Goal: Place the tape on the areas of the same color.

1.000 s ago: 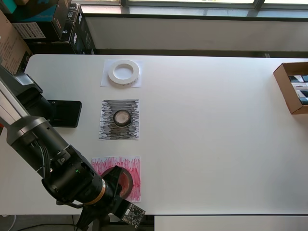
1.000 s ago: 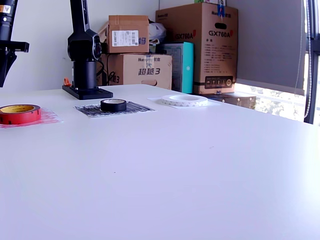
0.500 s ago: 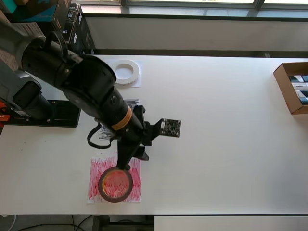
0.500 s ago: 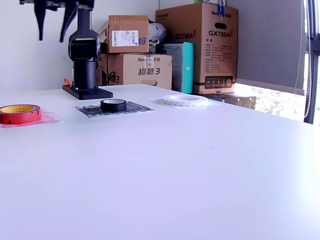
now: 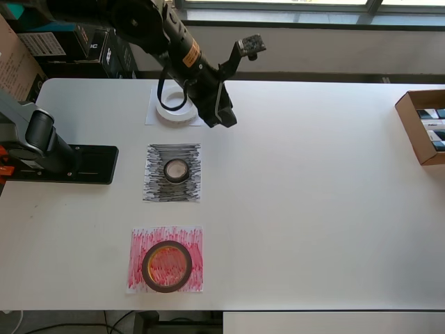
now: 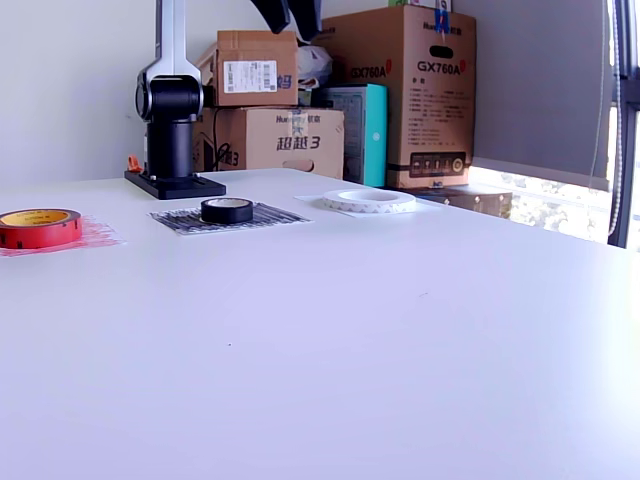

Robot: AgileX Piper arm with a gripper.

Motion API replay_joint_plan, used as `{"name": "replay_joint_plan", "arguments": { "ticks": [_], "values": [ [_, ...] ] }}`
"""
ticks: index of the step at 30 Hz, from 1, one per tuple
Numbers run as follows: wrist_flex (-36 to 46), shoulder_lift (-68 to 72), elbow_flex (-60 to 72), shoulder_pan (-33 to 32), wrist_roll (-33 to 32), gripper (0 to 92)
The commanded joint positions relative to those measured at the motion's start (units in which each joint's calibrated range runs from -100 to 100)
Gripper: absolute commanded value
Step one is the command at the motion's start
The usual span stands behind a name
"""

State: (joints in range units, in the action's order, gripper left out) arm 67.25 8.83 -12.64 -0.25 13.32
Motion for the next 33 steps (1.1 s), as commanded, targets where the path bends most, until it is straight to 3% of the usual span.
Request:
{"name": "replay_joint_plan", "arguments": {
  "ticks": [1, 14, 19, 29, 33],
  "values": [
    [0.50, -2.19, -2.49, -7.03, 0.51, 46.2],
    [-0.35, -15.29, -6.49, -7.03, 0.75, 46.1],
    [-0.43, -22.87, -10.67, -5.29, 4.76, 45.5],
    [-11.12, -45.97, -27.39, -4.98, 7.55, 14.1],
    [-11.63, -54.86, -33.20, -5.37, 11.56, 8.2]
  ]
}}
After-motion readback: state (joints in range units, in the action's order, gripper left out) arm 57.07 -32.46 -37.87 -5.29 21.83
